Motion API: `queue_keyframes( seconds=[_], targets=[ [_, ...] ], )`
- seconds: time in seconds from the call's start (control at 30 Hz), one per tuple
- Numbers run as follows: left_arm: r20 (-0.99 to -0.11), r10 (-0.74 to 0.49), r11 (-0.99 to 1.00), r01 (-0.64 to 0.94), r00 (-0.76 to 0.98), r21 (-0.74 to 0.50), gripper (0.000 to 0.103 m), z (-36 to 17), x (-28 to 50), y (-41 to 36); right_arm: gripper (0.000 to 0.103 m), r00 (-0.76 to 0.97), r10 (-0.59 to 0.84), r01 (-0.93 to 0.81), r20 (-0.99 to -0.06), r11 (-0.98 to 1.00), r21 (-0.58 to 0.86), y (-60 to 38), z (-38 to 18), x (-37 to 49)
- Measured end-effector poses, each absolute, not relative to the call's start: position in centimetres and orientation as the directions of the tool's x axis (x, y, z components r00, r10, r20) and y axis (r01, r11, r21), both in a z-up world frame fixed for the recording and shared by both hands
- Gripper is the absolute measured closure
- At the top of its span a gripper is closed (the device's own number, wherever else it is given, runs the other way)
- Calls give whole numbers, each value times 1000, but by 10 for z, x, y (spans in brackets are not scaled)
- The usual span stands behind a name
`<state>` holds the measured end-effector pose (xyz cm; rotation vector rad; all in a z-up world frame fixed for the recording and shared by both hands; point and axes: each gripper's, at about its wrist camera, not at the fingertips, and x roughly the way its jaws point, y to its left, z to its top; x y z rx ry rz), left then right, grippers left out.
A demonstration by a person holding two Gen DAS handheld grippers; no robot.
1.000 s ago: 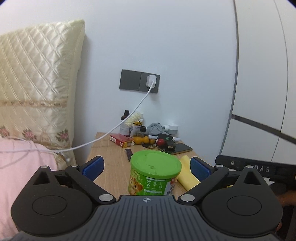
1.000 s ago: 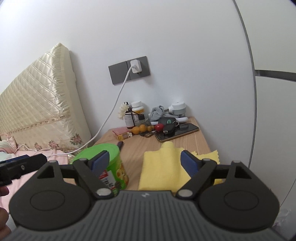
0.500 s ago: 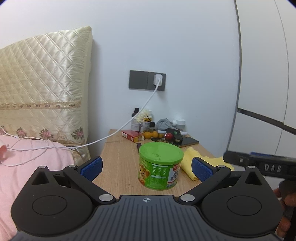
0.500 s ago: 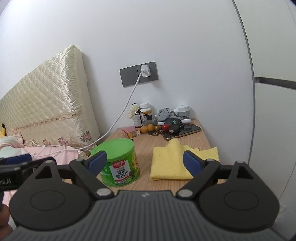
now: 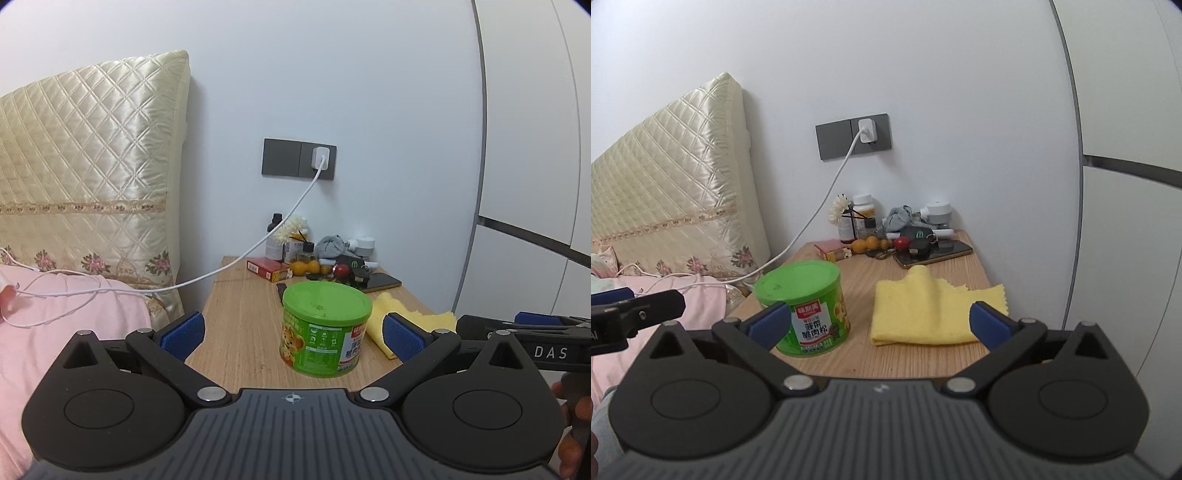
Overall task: Clean container
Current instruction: 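Lay the yellow cloth beside the canister and open the right gripper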
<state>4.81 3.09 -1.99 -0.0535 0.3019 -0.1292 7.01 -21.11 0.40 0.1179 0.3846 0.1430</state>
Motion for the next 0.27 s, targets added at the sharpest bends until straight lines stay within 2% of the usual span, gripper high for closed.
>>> queue_keyframes(
  seconds=[0.27],
  targets=[
    [-309,-145,989,128,940,-75,0,-19,47,30,0,920,126,-85,-372,989,125,-209,3,70]
  ],
)
